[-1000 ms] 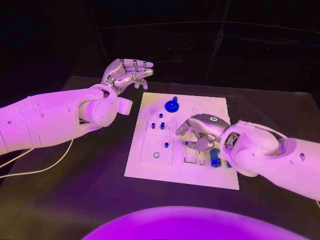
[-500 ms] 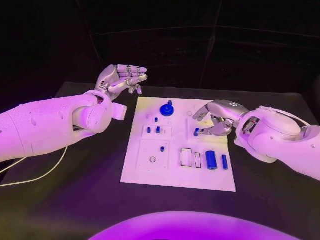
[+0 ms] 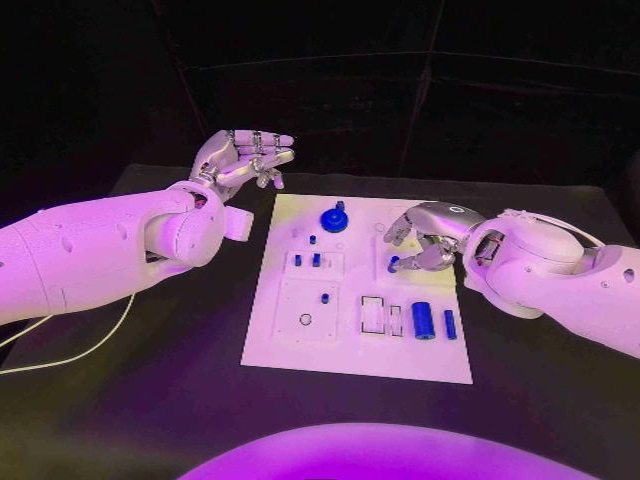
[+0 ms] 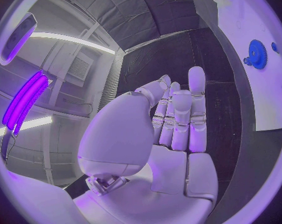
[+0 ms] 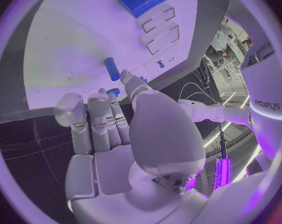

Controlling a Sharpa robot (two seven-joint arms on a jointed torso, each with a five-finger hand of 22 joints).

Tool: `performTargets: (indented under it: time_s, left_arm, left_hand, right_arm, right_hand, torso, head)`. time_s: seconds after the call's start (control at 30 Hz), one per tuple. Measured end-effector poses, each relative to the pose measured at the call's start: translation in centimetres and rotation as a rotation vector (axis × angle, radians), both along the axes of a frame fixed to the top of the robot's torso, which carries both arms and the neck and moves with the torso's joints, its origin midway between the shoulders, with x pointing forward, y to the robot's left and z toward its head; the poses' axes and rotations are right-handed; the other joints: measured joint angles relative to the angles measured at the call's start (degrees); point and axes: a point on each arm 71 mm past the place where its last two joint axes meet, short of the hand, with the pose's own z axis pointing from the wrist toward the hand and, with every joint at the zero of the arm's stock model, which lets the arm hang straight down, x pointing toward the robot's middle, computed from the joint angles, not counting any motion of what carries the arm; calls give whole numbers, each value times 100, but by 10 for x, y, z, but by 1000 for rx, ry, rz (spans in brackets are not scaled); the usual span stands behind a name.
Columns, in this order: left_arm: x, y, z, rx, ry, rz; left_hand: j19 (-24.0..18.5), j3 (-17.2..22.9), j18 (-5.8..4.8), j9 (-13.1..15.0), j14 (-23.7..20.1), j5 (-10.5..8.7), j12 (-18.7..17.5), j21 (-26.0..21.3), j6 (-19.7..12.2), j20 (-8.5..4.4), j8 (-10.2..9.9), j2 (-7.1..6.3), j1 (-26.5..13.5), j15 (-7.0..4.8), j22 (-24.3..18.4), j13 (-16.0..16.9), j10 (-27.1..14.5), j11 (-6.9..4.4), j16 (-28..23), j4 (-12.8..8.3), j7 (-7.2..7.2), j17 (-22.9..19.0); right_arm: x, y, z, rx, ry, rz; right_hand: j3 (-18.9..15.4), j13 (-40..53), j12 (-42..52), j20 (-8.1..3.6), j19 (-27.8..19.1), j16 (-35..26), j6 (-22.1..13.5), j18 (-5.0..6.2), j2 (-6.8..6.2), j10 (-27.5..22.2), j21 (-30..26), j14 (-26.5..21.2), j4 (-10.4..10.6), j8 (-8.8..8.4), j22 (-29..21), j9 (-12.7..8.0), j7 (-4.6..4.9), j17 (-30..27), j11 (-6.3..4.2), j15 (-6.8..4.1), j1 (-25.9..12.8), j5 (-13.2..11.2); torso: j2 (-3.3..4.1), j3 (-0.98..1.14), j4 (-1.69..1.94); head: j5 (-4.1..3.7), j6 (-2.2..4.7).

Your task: Assemble the parts on the task board

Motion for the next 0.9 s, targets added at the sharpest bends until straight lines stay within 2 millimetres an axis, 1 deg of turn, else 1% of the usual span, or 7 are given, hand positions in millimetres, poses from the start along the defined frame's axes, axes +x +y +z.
performTargets:
  time_s: [0.17, 0.4, 0.47, 0.6, 0.67, 0.77, 0.9]
  left_arm:
    - [0, 0, 0, 0, 0, -1]
    - [0, 0, 0, -1, 0, -1]
    - [0, 0, 0, -1, 0, -1]
    - [0, 0, 0, 0, 0, -1]
    - [0, 0, 0, -1, 0, -1]
    - [0, 0, 0, -1, 0, -2]
    - [0, 0, 0, -1, 0, -3]
  left_hand:
    - [0, 0, 0, 0, 0, 0, 6, 0, 0, 0, 11, 0, 0, 0, 0, 0, 0, 0, 0, 0, 0, 0]
    - [0, 0, 0, 0, 0, 0, 24, 0, 0, 0, 25, 0, 0, 0, 0, 0, 0, 0, 0, 0, 0, 1]
    - [0, 0, 0, 0, 0, 0, 24, 0, 0, 0, 25, 0, 0, 0, 0, 0, 0, 0, 0, 0, 0, 1]
    - [0, 0, 0, 0, 0, 0, 24, 0, 0, 0, 25, 0, 0, 0, 0, 0, 0, 0, 0, 0, 0, 1]
    - [0, 0, 0, 0, 0, 0, 24, 0, 0, 0, 25, 0, 0, 0, 0, 0, 0, 0, 0, 0, 0, 1]
    - [0, 0, 0, 0, 0, 0, 24, 0, 0, 0, 25, 0, 0, 0, 0, 0, 0, 0, 0, 0, 0, 1]
    - [0, 0, 0, 0, 0, 0, 23, 0, 0, 0, 25, 0, 0, 0, 0, 0, 0, 0, 0, 0, 0, 1]
  right_arm:
    - [0, 5, -3, -25, 23, 17]
    - [1, 7, -8, -61, 54, 33]
    - [1, 8, -8, -67, 59, 36]
    - [1, 8, -9, -75, 65, 39]
    - [1, 8, -9, -76, 66, 40]
    - [2, 8, -10, -78, 66, 38]
    - [2, 8, -10, -79, 65, 37]
  right_hand:
    - [-79, 6, 117, -21, 60, 42, 64, -1, 35, 150, 0, 25, 16, 0, 53, 0, -25, 50, -37, -25, 36, 0]
    - [-80, -8, 237, -31, 234, 224, 319, -1, 197, 464, 167, 89, 18, 46, 255, 16, -24, 228, -49, -44, 127, 21]
    - [-76, -14, 237, -49, 257, 267, 349, 0, 207, 506, 206, 89, 22, 73, 309, 16, -12, 283, -63, -44, 137, 21]
    - [24, -21, 237, -42, 306, 333, 483, -1, 282, 614, 251, 109, 62, 99, 389, 17, -14, 352, -80, -64, 211, 1]
    - [65, -22, 237, -42, 306, 333, 531, -1, 313, 634, 251, 109, 66, 115, 393, 21, -6, 355, -60, -64, 181, -32]
    - [107, -22, 212, -42, 306, 362, 581, -1, 313, 668, 256, 109, 72, 115, 399, 21, -7, 355, -67, -64, 181, -62]
    - [212, -27, 176, -43, 307, 388, 622, -1, 371, 697, 277, 109, 61, 115, 421, 21, -11, 371, -77, -64, 238, -84]
  torso:
    - [0, -2, 0]
    - [2, -2, 0]
    - [2, 1, 0]
    - [2, 2, -1]
    - [2, 2, -3]
    - [2, 2, -5]
    - [0, 2, -5]
  head:
    - [-11, -12]
    - [-23, -30]
    - [-13, -33]
    - [-9, -41]
    - [-8, -46]
    - [-5, -47]
    - [-5, -57]
